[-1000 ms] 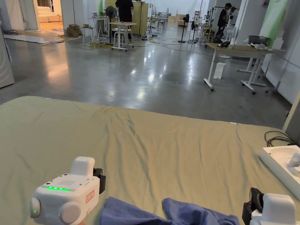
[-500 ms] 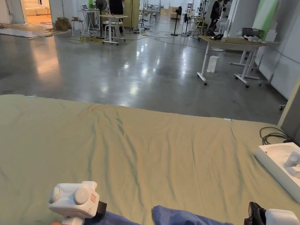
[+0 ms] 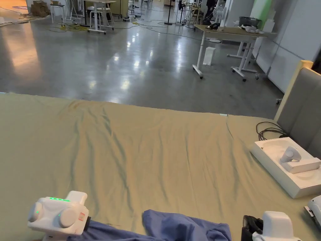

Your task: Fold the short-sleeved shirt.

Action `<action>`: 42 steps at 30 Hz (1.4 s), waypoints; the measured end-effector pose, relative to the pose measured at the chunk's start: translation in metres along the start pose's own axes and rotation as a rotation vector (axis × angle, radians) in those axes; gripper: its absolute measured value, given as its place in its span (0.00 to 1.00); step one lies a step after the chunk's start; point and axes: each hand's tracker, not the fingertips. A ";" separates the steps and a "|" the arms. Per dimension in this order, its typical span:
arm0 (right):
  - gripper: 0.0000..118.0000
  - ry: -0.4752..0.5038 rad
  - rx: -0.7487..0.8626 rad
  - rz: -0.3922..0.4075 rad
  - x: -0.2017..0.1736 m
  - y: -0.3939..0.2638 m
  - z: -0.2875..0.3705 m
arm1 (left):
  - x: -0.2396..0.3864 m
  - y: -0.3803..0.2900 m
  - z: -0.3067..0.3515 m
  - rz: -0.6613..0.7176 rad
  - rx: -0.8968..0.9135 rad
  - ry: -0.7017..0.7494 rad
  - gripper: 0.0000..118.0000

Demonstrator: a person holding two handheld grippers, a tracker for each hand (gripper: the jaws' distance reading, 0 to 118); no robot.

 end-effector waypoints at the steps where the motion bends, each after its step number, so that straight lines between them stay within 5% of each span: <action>1: 0.09 0.013 -0.038 0.000 0.002 0.003 -0.010 | -0.001 -0.002 0.006 -0.005 0.025 0.009 0.03; 7: 0.54 0.019 -0.309 0.035 0.007 0.014 -0.089 | -0.005 -0.016 0.033 0.026 0.087 -0.017 0.03; 11: 0.64 0.026 -0.425 0.020 0.006 0.009 -0.135 | -0.006 -0.022 0.040 0.026 0.103 -0.017 0.03; 19: 0.64 0.015 -0.697 0.027 -0.004 -0.016 -0.196 | -0.008 -0.026 0.038 0.030 0.101 -0.012 0.03; 28: 0.64 -0.049 -0.618 0.070 -0.018 -0.023 -0.186 | -0.004 -0.029 0.040 0.027 0.098 -0.012 0.03; 31: 0.60 -0.048 -0.626 0.072 -0.016 -0.017 -0.186 | -0.004 -0.030 0.038 0.032 0.100 -0.009 0.03; 33: 0.46 -0.027 -0.620 0.048 -0.015 -0.016 -0.182 | -0.004 -0.030 0.039 0.034 0.107 -0.008 0.03; 34: 0.33 -0.030 -0.613 0.046 -0.015 -0.013 -0.181 | -0.004 -0.030 0.040 0.035 0.111 -0.009 0.03; 35: 0.05 -0.027 -0.599 0.050 -0.016 -0.013 -0.179 | -0.003 -0.031 0.040 0.038 0.117 -0.009 0.03; 40: 0.03 -0.003 -0.534 0.045 -0.015 -0.019 -0.167 | 0.000 -0.033 0.047 0.044 0.136 -0.016 0.03; 42: 0.03 0.002 -0.479 -0.013 -0.012 -0.017 -0.155 | 0.000 -0.034 0.052 0.040 0.142 -0.018 0.03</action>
